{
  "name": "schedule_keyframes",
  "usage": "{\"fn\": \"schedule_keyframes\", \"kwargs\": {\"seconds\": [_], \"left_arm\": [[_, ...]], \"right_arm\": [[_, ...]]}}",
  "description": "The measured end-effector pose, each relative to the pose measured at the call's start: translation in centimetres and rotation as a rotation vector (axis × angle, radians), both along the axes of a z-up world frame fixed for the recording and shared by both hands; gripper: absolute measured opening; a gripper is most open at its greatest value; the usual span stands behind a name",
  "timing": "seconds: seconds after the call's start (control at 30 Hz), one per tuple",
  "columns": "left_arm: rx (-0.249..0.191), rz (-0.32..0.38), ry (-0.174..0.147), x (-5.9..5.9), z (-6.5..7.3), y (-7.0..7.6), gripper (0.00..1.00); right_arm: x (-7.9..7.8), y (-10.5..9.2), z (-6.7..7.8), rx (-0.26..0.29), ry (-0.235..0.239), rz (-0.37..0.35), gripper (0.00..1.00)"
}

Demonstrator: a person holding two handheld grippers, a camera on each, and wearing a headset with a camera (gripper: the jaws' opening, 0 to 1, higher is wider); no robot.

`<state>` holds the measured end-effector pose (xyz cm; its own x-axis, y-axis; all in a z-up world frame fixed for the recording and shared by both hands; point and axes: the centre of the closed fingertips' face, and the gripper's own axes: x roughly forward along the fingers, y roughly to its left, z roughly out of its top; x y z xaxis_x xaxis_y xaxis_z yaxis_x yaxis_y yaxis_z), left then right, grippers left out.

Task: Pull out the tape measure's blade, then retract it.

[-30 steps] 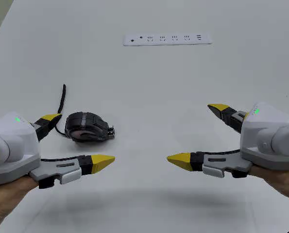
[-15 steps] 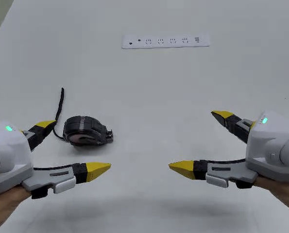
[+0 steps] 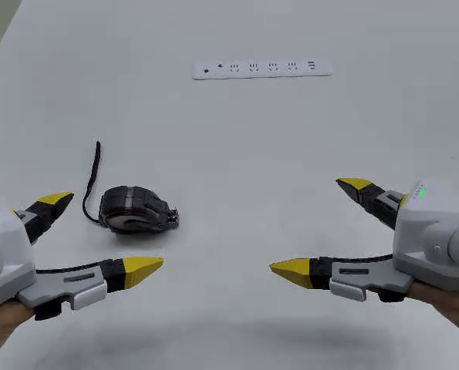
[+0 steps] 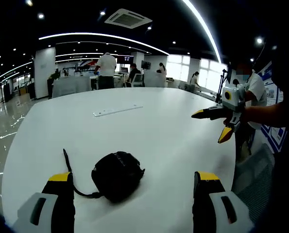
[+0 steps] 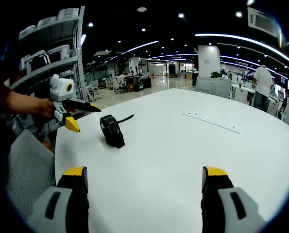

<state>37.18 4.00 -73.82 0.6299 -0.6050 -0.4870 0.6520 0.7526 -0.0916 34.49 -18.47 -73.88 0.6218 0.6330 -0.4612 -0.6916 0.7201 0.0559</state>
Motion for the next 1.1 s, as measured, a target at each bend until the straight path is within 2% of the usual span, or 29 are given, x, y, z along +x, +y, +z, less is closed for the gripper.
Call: {"fn": "schedule_keyframes", "kwargs": {"seconds": [0.27, 0.77, 1.1], "left_arm": [[0.009, -0.008, -0.006, 0.16, 0.14, 0.11, 1.0], [-0.016, -0.043, -0.001, -0.32, 0.48, -0.47, 1.0], [-0.019, -0.04, -0.001, -0.31, 0.48, -0.36, 1.0]], "right_arm": [[-0.14, -0.03, -0.15, -0.003, 0.005, 0.003, 1.0], [0.04, -0.23, -0.18, -0.002, 0.011, -0.015, 1.0], [0.44, -0.46, -0.18, -0.006, 0.018, -0.038, 1.0]]}}
